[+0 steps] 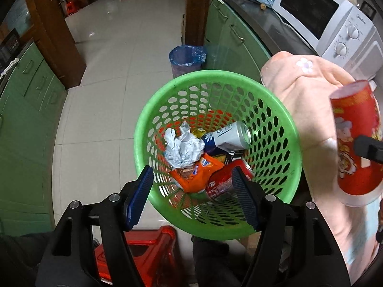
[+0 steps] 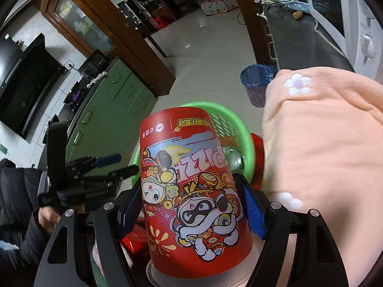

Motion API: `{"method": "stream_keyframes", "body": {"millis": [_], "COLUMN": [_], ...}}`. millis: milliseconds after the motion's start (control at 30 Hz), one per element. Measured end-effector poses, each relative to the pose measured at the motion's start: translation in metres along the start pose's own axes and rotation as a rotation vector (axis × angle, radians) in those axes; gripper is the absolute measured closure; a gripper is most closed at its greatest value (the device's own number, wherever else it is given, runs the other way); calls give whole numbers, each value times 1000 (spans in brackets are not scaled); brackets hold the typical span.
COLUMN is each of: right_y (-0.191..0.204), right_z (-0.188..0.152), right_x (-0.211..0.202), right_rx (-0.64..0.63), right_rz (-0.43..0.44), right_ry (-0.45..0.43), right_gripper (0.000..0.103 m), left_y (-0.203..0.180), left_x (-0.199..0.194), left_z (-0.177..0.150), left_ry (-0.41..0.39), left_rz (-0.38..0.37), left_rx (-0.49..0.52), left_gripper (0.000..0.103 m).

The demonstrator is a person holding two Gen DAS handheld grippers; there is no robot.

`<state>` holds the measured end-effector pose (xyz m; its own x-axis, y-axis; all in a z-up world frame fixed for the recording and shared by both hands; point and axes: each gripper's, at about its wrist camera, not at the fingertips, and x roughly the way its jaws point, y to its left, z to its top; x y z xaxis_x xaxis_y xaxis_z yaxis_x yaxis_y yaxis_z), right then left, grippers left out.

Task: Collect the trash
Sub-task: 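Release the foil into the basket with the left tool while the right tool drops the red cup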

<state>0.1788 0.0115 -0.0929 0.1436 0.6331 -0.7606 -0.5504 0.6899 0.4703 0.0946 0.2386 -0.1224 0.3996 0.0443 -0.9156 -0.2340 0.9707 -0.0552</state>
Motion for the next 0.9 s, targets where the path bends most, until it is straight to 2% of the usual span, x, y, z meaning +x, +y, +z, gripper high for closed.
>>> {"method": "stream_keyframes", "body": {"millis": [67, 200, 333, 600, 900], "right_y": [5, 10, 13, 9, -27], "right_z": [2, 8, 8, -4, -22], "right_x": [2, 3, -2, -23, -61], "right_rx": [1, 18, 12, -19, 31], "right_rz": [14, 56, 63, 16, -70], "right_ry": [-13, -38, -53, -74, -120], "right_gripper": [28, 21, 21, 19, 18], "left_y": [1, 1, 0, -9, -30], "left_x": [-4, -10, -13, -14, -20], "left_z": [0, 0, 1, 3, 7], "left_ry": [-10, -24, -31, -33, -48], "left_rz": [10, 16, 17, 9, -16], "left_rx": [-1, 0, 4, 18, 59], "left_gripper": [29, 28, 27, 27, 25]}}
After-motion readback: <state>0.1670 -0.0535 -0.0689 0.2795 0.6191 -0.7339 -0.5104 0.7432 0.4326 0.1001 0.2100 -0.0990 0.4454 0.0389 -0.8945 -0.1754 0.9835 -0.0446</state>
